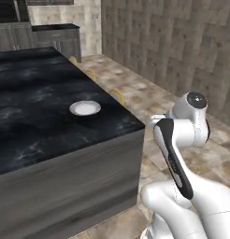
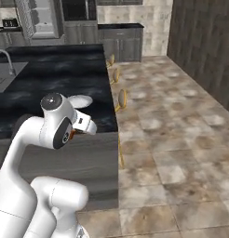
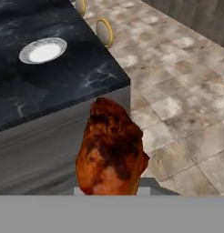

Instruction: Take the chicken drumstick from the fridge and place it on the digital scale on the counter by the fridge. Wait a few seconds for a reading, then move it to the plate on the dining counter.

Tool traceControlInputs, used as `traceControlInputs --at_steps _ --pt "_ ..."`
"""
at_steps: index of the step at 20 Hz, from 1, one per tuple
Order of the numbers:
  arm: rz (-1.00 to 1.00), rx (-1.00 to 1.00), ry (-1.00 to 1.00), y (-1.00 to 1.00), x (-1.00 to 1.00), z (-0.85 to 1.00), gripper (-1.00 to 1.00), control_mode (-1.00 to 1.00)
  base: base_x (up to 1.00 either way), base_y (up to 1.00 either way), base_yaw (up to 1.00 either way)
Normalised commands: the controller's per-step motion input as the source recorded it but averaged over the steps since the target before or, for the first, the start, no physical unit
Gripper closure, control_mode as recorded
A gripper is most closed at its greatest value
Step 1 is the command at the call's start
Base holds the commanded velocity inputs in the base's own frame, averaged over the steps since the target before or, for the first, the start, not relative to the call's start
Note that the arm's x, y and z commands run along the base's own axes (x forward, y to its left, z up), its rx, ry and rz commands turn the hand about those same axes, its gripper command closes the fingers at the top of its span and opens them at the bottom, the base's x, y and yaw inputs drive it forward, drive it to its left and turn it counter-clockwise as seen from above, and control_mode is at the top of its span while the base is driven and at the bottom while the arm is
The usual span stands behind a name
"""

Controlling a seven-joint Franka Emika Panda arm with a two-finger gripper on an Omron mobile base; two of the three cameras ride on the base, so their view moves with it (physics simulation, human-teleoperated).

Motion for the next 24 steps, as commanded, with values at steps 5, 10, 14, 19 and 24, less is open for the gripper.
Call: traceControlInputs --at_steps 5,10,14,19,24 --pt "0.00 0.00 0.00 0.00 0.00 0.00 1.00 1.00 0.79 -0.31 0.59" --pt "0.00 0.00 0.00 0.00 0.00 0.00 1.00 1.00 0.75 -0.31 0.59" --pt "0.00 0.00 0.00 0.00 0.00 0.00 1.00 1.00 0.72 -0.37 0.47" --pt "0.00 0.00 0.00 0.00 0.00 0.00 1.00 1.00 0.46 -0.16 0.04" --pt "-0.06 0.01 0.14 -0.15 0.02 -0.01 1.00 -1.00 0.03 0.00 0.00"
